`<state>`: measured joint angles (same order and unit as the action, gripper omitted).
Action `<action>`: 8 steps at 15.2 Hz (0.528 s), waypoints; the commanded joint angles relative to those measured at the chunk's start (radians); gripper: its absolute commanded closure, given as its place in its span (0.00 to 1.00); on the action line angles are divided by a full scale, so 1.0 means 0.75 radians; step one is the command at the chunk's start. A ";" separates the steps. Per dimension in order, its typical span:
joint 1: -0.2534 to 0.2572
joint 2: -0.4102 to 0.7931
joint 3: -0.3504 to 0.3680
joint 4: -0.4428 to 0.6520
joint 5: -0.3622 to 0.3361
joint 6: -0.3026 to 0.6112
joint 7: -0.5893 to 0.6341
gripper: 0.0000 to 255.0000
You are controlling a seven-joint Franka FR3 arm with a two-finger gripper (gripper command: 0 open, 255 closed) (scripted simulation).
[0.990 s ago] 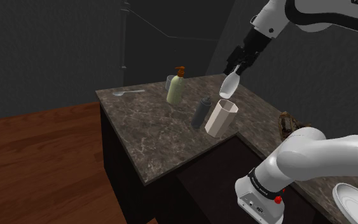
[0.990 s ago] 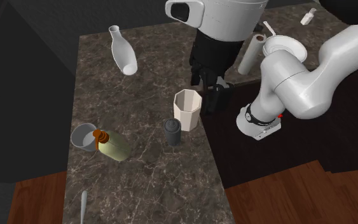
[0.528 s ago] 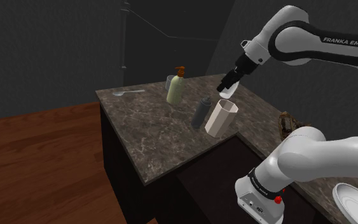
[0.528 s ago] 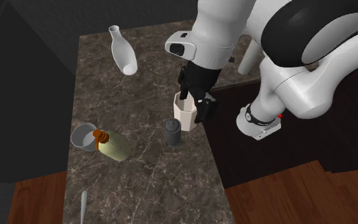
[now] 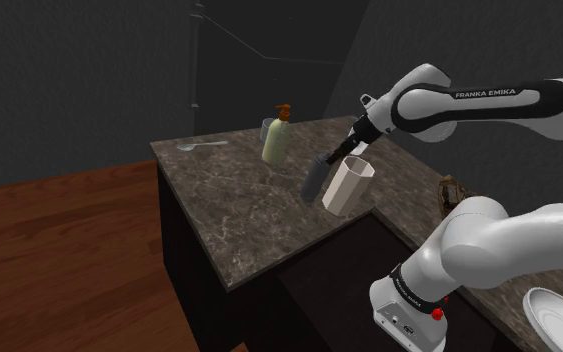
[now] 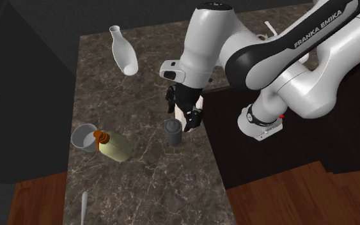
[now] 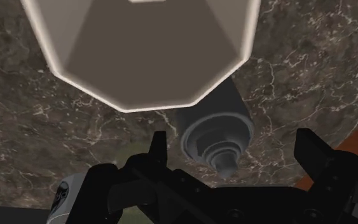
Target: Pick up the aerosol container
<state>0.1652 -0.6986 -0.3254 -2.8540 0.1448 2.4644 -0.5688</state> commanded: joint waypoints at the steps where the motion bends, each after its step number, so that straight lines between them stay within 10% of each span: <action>1: 0.029 0.041 -0.034 -0.019 0.017 0.075 -0.053 0.00; 8: 0.086 0.140 -0.095 -0.078 0.061 0.234 -0.121 0.00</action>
<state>0.2238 -0.6037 -0.3898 -2.9065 0.1862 2.6247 -0.6524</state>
